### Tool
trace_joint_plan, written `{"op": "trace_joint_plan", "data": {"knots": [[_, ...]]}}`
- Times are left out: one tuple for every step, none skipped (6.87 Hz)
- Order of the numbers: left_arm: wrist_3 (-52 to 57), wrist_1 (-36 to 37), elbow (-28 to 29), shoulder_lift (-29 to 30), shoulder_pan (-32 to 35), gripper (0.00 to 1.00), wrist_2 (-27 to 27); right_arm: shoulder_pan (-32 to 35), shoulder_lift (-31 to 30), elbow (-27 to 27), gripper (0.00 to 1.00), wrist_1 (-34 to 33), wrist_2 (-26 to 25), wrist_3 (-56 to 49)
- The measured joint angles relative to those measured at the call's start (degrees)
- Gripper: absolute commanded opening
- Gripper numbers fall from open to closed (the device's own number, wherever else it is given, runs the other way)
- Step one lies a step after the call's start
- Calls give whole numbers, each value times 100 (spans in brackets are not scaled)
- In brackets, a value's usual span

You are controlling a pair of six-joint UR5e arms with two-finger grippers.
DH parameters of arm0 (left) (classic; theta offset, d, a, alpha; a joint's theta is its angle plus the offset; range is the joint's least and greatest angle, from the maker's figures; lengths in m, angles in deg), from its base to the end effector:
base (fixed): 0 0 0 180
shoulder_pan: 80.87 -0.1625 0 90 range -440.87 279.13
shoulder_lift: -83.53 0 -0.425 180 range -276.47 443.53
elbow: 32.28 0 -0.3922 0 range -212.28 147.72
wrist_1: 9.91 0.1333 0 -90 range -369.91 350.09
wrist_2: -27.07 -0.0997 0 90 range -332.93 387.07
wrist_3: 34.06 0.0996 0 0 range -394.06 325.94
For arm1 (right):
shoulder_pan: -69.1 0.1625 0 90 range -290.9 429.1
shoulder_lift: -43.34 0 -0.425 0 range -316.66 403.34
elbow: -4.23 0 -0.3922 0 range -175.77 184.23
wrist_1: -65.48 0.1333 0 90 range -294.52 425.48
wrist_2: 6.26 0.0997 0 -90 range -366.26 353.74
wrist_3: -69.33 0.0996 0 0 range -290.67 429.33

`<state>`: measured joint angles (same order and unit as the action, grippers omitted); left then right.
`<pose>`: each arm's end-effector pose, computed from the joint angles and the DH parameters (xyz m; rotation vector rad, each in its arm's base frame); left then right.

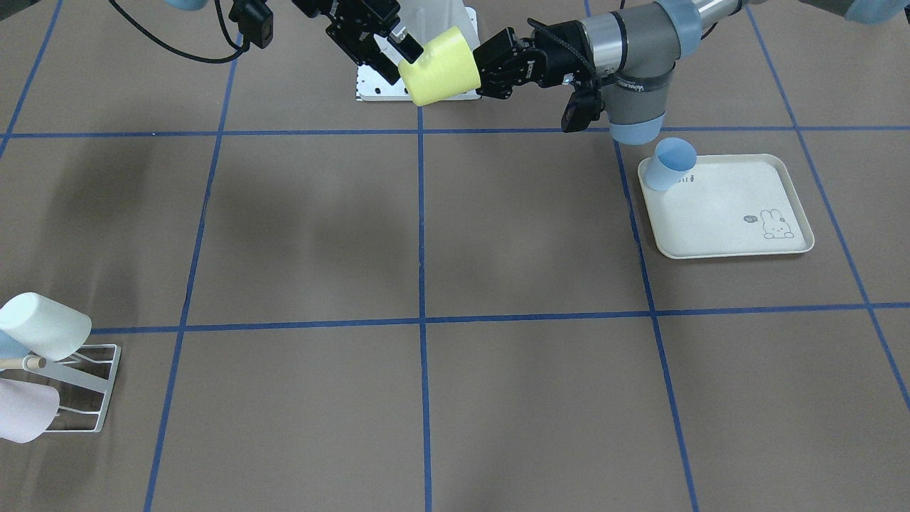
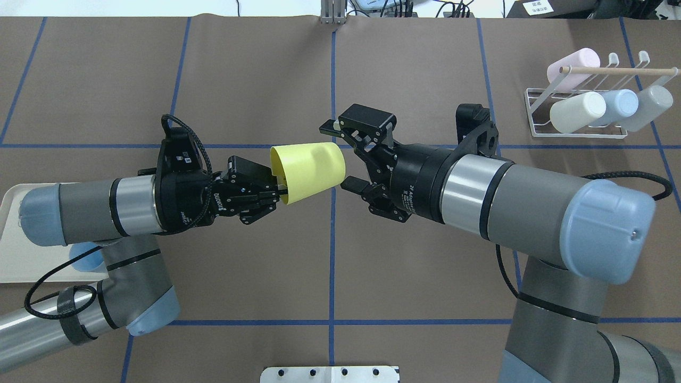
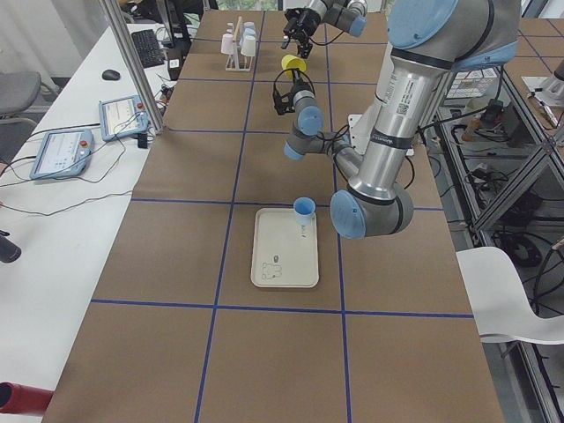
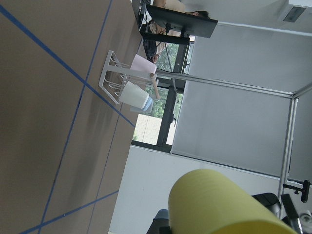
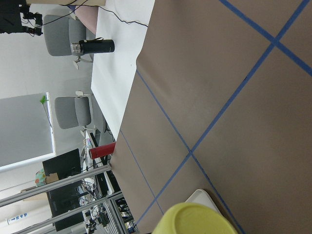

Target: Transfer IKEA cup to right arm and place on rack

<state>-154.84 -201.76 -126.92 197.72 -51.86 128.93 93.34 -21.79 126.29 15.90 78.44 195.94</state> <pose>0.4059 -0.3541 0.2219 -0.1439 2.2778 -0.3164 -0.3777 -0.3263 0.1079 -0.1194 -1.7722 0.8611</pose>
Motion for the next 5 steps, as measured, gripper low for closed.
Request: {"op": "trace_joint_plan", "data": {"knots": [[-37,-21,-12,34,-5,0,-5,0,0,-10,99,20,8,218],[-91,-52,-14,71,-11,0,-14,-4,3,-16,97,32,10,456],[-169,-91,-13,104,-14,0,-27,-6,3,-35,95,102,11,646],[-234,-113,-12,121,-16,0,-32,-5,-8,-98,92,312,11,826],[-263,-128,-11,126,-17,0,-34,-2,-20,-175,87,517,11,942]]}}
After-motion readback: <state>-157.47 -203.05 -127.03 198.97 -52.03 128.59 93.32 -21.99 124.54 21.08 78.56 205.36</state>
